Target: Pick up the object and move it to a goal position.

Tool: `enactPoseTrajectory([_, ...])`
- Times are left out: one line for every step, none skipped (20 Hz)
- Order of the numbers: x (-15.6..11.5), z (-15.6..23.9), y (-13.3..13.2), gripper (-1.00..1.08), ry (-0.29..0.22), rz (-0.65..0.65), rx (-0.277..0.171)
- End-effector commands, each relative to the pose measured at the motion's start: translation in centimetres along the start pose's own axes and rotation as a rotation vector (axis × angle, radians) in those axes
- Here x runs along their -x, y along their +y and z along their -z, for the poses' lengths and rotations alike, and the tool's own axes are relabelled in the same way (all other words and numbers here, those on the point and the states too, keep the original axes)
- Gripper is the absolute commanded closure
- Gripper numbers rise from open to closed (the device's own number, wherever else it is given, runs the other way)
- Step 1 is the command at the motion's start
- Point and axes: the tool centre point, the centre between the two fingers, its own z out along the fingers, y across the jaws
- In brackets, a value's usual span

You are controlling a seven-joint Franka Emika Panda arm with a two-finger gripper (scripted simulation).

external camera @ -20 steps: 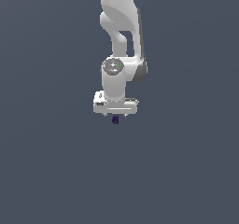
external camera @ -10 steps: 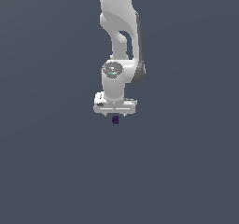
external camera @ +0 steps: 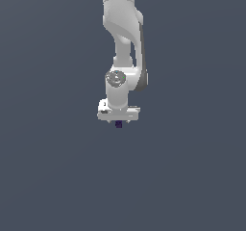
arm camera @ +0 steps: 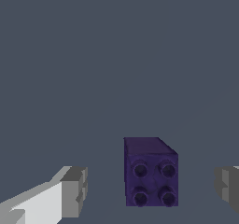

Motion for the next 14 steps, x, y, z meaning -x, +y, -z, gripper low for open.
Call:
enactPoseTrajectory([0.1, -1.2, 0.0, -0.92, 0.0, 0.0, 0.0])
enactPoseTrajectory([0.1, -1.5, 0.0, -0.92, 0.0, 0.0, 0.0])
enactPoseTrajectory([0.0, -1.8, 0.0, -0.92, 0.0, 0.0, 0.0])
enactPoseTrajectory([0.0, -1.9, 0.0, -0.92, 0.0, 0.001, 0.0])
enactPoseTrajectory([0.0, -2.1, 0.0, -0.92, 0.0, 0.001, 0.0])
enactPoseTrajectory([0.0, -2.2, 0.0, -0.92, 0.0, 0.001, 0.0])
enactPoseTrajectory([0.0, -2.2, 0.0, -0.92, 0.0, 0.001, 0.0])
enactPoseTrajectory([0.0, -2.2, 0.0, 1.08, 0.0, 0.001, 0.0])
enactPoseTrajectory([0.0, -2.2, 0.0, 1.08, 0.0, 0.001, 0.0])
enactPoseTrajectory([0.0, -2.2, 0.0, 1.08, 0.0, 0.001, 0.0])
enactPoseTrajectory([0.0, -2.2, 0.0, 1.08, 0.0, 0.001, 0.0])
enactPoseTrajectory([0.0, -2.2, 0.0, 1.08, 0.0, 0.001, 0.0])
enactPoseTrajectory([0.0, -2.2, 0.0, 1.08, 0.0, 0.001, 0.0])
enactPoseTrajectory([0.0, -2.2, 0.0, 1.08, 0.0, 0.001, 0.0])
